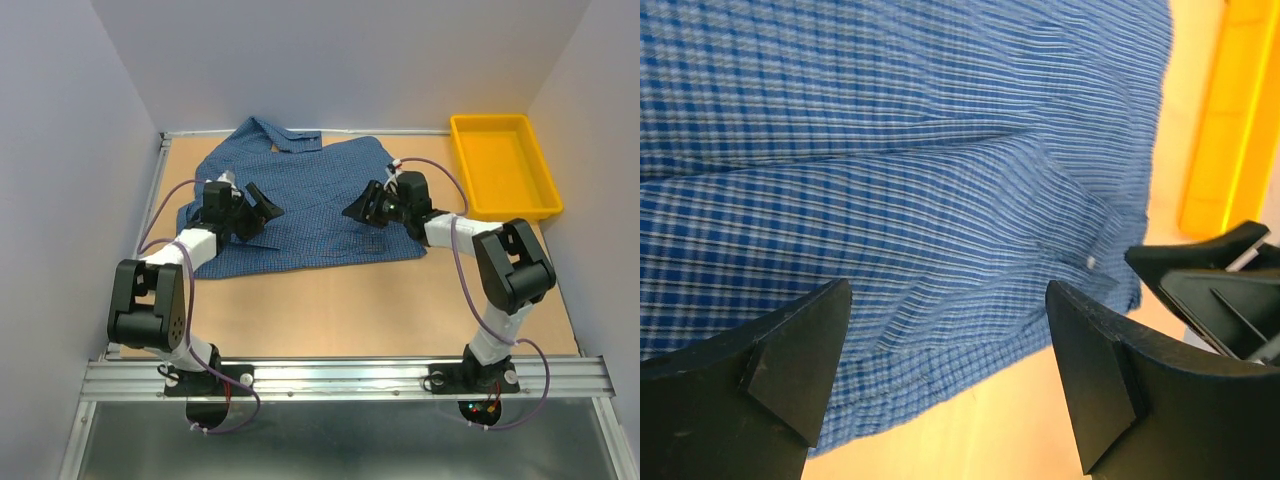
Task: Fold and stack the long sleeve shirts
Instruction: Fold the shirt
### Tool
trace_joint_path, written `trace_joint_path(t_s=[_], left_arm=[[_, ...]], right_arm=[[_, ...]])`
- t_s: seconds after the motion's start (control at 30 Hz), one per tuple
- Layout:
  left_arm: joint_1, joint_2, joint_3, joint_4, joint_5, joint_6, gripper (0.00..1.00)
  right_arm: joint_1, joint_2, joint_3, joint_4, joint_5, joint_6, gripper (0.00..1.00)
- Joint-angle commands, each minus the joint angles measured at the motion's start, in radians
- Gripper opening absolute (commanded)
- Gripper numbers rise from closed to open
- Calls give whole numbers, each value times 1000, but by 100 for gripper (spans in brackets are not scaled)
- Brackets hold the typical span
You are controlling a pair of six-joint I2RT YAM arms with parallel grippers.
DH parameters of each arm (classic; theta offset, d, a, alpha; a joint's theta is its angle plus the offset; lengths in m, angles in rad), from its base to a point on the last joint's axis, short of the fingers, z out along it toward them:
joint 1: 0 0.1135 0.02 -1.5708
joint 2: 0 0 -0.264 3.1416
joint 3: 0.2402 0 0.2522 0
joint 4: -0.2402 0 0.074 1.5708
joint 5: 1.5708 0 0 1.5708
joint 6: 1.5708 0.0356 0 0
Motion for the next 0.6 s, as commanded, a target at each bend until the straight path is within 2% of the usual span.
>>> trace_joint_path(t_s=[0.0, 0.13, 0.27, 0.33, 0.47, 0.57], left_arm=[[4, 0, -33, 123, -40, -65, 90], [4, -52, -64, 120, -46, -62, 90], [4, -149, -67, 28, -102, -10, 90], [6, -202, -66, -61, -158, 18, 90], [6, -303, -104, -184, -235, 66, 90], [6, -347, -158, -207, -255, 69, 91]], right_arm=[[-5, 17, -37, 111, 13, 4, 57], [-13, -44, -71, 65, 36, -39, 57], [-28, -141, -57, -145, 235, -132, 58], [-68, -163, -59, -247, 270, -139, 58], [-140, -173, -83, -295, 258, -136, 58], [-163, -135, -74, -297, 220, -136, 57]])
